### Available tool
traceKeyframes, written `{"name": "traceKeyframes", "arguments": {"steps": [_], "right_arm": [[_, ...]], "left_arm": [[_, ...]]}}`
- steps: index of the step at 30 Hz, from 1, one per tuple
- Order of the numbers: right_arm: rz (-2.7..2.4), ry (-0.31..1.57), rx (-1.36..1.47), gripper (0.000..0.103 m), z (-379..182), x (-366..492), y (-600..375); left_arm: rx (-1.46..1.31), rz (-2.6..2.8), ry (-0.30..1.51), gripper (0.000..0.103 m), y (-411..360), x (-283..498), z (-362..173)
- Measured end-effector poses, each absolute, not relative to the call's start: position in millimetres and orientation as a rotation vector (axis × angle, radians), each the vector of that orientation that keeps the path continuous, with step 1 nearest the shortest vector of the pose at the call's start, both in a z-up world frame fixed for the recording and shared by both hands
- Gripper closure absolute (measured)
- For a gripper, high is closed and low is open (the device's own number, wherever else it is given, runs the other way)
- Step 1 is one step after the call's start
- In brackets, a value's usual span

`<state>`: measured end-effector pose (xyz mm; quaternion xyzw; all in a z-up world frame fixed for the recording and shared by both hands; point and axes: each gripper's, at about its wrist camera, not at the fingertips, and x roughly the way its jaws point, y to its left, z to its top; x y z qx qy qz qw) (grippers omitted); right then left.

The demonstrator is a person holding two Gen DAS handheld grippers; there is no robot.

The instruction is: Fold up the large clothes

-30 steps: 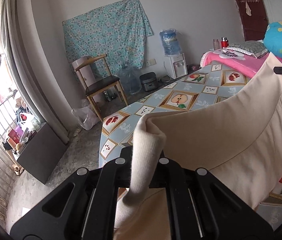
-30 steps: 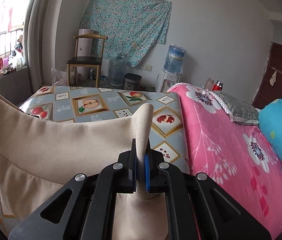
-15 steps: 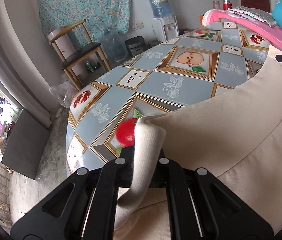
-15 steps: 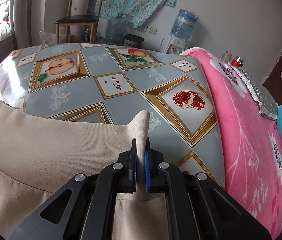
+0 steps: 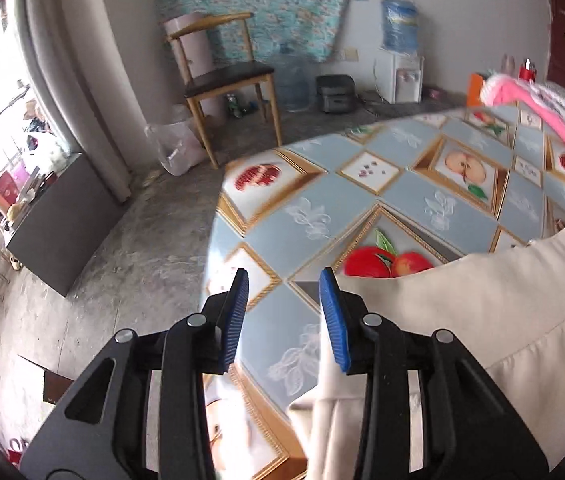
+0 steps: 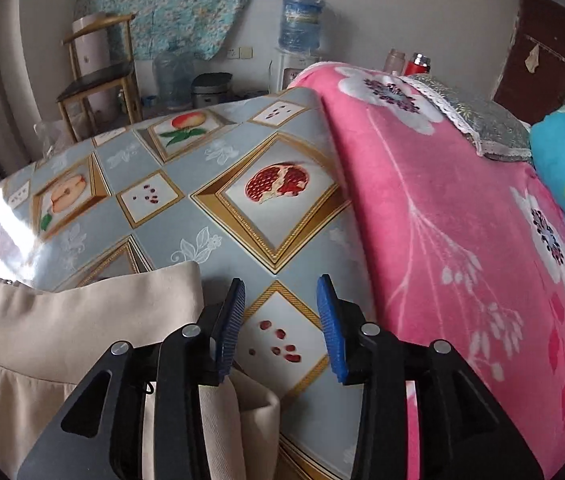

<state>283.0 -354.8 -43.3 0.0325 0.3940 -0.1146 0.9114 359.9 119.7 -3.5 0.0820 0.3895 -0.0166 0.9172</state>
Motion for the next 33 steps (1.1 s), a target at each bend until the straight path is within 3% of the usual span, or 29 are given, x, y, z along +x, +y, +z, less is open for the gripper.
{"name": "traceKeyframes", "arguments": {"steps": [5,10,11,14,20,26,33], "right_arm": [[-0.012,0.833,0.062,0.063,-39,272,-319],[0.019,0.999,0.111,0.063,-87,289,-304],[0.021,1.018,0.15,0.068,-97,288,-314],[0.005,1.016,0.208,0.077,-94,274,-332],[0.069,0.948,0.171,0.07,-60,219,-320],[0.057,1.0,-0.005,0.068,-109,171,-308],[0.183,0.857,0.047,0.068,-61,148,-258]], "left_arm": [[0.131,-0.225,0.812,0.068,100,335,6],[0.149,-0.263,1.013,0.066,77,337,-44],[0.124,-0.252,1.038,0.066,82,336,-54],[0.026,-0.22,1.032,0.067,106,323,-51],[0.055,-0.262,0.945,0.068,105,272,-20],[0.131,-0.268,1.029,0.065,100,236,-57],[0.119,-0.301,0.904,0.069,83,209,-17]]}}
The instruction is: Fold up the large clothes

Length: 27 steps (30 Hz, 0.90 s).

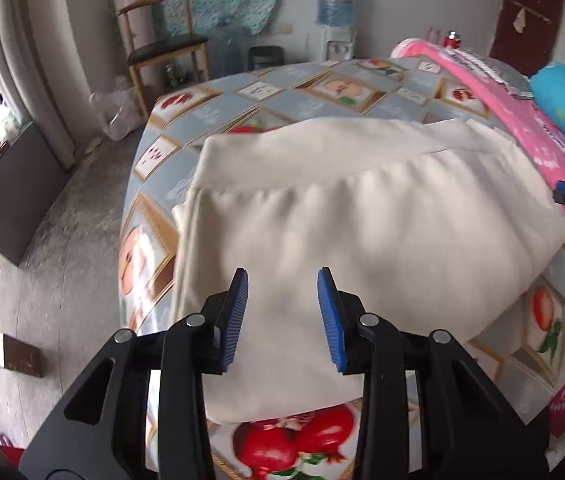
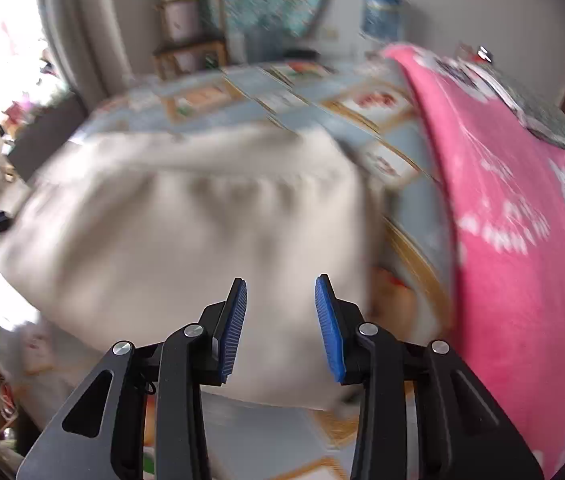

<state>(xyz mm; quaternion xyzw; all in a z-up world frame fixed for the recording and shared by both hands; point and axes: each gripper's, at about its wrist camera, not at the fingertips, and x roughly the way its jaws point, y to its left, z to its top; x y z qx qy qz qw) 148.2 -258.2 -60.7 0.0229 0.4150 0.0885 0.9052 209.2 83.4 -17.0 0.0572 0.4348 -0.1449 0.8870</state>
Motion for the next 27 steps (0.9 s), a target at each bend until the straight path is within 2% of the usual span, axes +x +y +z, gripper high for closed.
{"name": "traceKeyframes", "arguments": {"steps": [4,7,9,11,17,19,20,21,23,27], "right_arm": [[0.358,0.871,0.036,0.068,-79,156,-194],[0.347,0.92,-0.035,0.07,-114,160,-170],[0.348,0.903,-0.022,0.072,-114,157,-173],[0.334,0.906,-0.007,0.078,-105,157,-175],[0.39,0.863,-0.004,0.083,-96,178,-150],[0.37,0.916,-0.037,0.083,-118,191,-143],[0.376,0.88,-0.029,0.084,-116,189,-142],[0.378,0.884,-0.034,0.084,-116,187,-143],[0.356,0.904,-0.034,0.084,-110,179,-147],[0.287,0.833,-0.076,0.084,-93,138,-167]], "left_arm": [[0.143,-0.508,0.873,0.067,21,194,-10],[0.163,-0.566,0.941,0.066,-6,193,-35],[0.188,-0.539,0.987,0.065,-7,196,-56],[0.153,-0.549,0.97,0.065,-2,195,-50],[0.091,-0.559,0.909,0.067,-13,219,-33],[0.127,-0.545,0.941,0.067,-21,227,-49],[0.147,-0.521,0.974,0.067,-26,231,-59],[0.152,-0.526,0.926,0.067,-27,226,-56],[0.167,-0.519,0.941,0.067,-24,221,-54],[0.107,-0.519,0.911,0.067,0,197,-40]]}}
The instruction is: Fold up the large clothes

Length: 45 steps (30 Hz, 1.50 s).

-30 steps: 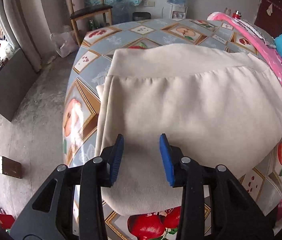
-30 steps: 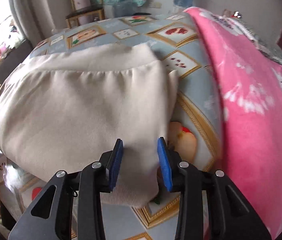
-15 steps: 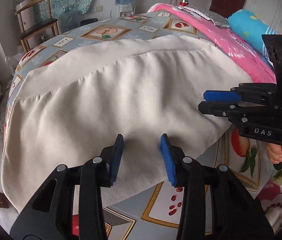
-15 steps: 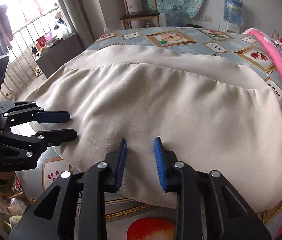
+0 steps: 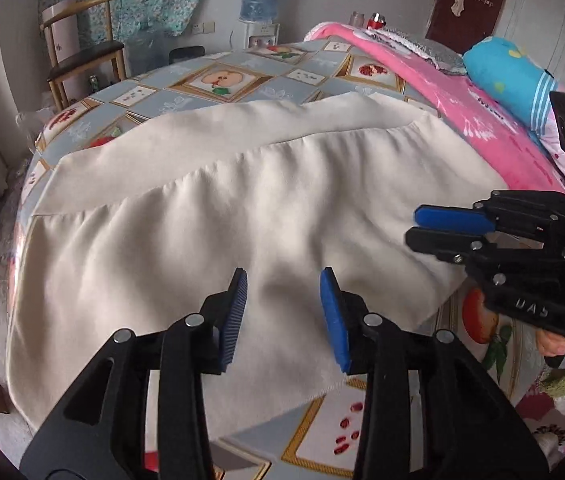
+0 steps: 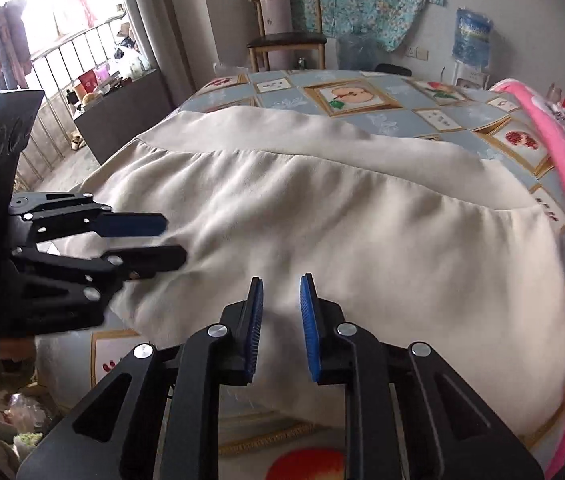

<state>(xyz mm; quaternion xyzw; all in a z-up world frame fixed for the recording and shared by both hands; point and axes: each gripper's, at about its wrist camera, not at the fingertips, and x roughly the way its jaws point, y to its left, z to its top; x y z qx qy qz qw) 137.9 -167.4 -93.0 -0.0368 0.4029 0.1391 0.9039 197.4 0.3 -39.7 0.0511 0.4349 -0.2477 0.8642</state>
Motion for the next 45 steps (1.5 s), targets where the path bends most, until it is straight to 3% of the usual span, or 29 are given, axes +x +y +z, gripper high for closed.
{"name": "traceKeyframes", "arguments": {"steps": [4,8,12,16,18,20,22,25,28,29,30,31,33,35,39,45], "right_arm": [[0.266,0.843,-0.021,0.084,-117,128,-185],[0.213,0.837,-0.005,0.084,-101,120,-189],[0.033,0.794,0.0,0.082,-91,101,-232],[0.024,0.83,0.152,0.082,-113,107,-270],[0.003,0.825,0.121,0.081,-102,104,-262],[-0.01,0.772,0.138,0.078,-89,93,-265],[-0.069,0.757,0.166,0.075,-91,90,-276],[-0.099,0.827,0.278,0.072,-123,103,-298],[-0.102,0.833,0.271,0.07,-107,94,-290],[-0.089,0.827,0.27,0.067,-102,88,-286],[-0.084,0.818,0.256,0.057,-96,80,-280],[-0.09,0.801,0.237,0.051,-89,70,-274],[-0.091,0.758,0.221,0.033,-78,48,-261],[-0.072,0.732,0.203,0.024,-72,28,-245],[-0.06,0.7,0.143,0.014,-64,-3,-214],[-0.053,0.668,0.091,0.007,-45,-27,-186]], "left_arm": [[0.039,-0.477,0.969,0.064,10,195,-60],[0.015,-0.446,0.942,0.064,13,190,-57],[-0.026,-0.341,0.869,0.064,53,170,-40],[-0.216,-0.267,0.918,0.065,100,180,-64],[-0.219,-0.241,0.933,0.069,100,181,-60],[-0.227,-0.24,0.898,0.067,100,172,-48],[-0.189,-0.22,0.867,0.059,99,165,-43],[-0.156,-0.193,0.917,0.058,98,175,-59],[-0.112,-0.175,0.889,0.058,94,167,-51],[-0.107,-0.183,0.873,0.058,93,160,-45],[-0.094,-0.196,0.854,0.054,91,153,-38],[-0.071,-0.203,0.833,0.043,89,144,-32],[-0.018,-0.217,0.789,0.03,82,124,-21],[0.012,-0.243,0.776,0.022,73,104,-13],[0.021,-0.221,0.765,0.013,56,71,-1],[0.006,-0.141,0.719,0.008,36,37,19]]}}
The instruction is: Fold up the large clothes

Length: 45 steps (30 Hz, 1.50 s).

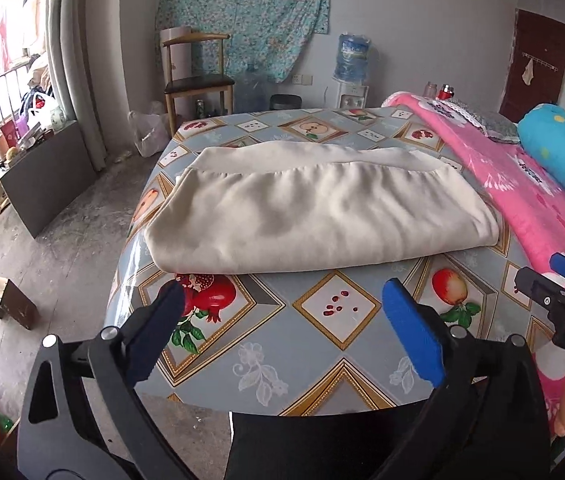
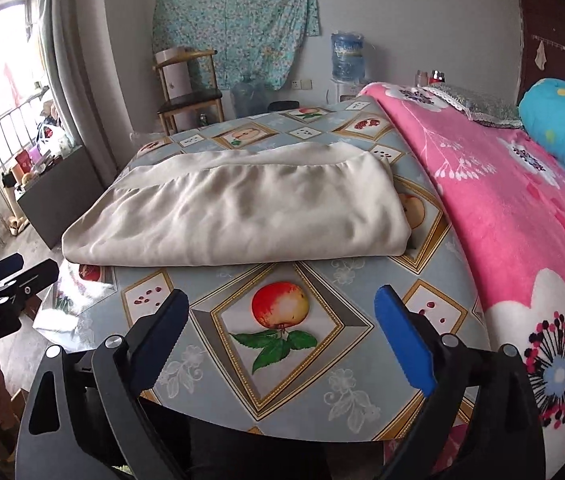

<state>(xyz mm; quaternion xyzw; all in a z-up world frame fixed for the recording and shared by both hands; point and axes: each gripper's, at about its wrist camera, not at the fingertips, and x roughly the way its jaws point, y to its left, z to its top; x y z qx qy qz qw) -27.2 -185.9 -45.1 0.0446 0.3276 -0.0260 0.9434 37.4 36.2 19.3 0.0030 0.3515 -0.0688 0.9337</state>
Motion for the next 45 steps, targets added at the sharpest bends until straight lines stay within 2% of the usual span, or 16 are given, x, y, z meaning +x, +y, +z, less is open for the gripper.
{"name": "traceKeyframes", "arguments": {"steps": [7,12,26,45], "right_arm": [[-0.15,0.6,0.028,0.006,-21,-42,-179],[-0.199,0.651,0.031,0.006,-19,-41,-184],[-0.194,0.741,0.074,0.006,-35,-23,-194],[-0.21,0.816,0.027,0.006,-51,-9,-183]], "left_arm": [[0.029,-0.004,0.644,0.008,27,23,47],[0.066,0.016,0.648,0.008,16,29,53],[0.039,-0.006,0.804,0.008,5,51,31],[0.013,-0.025,0.885,0.008,1,51,6]]}}
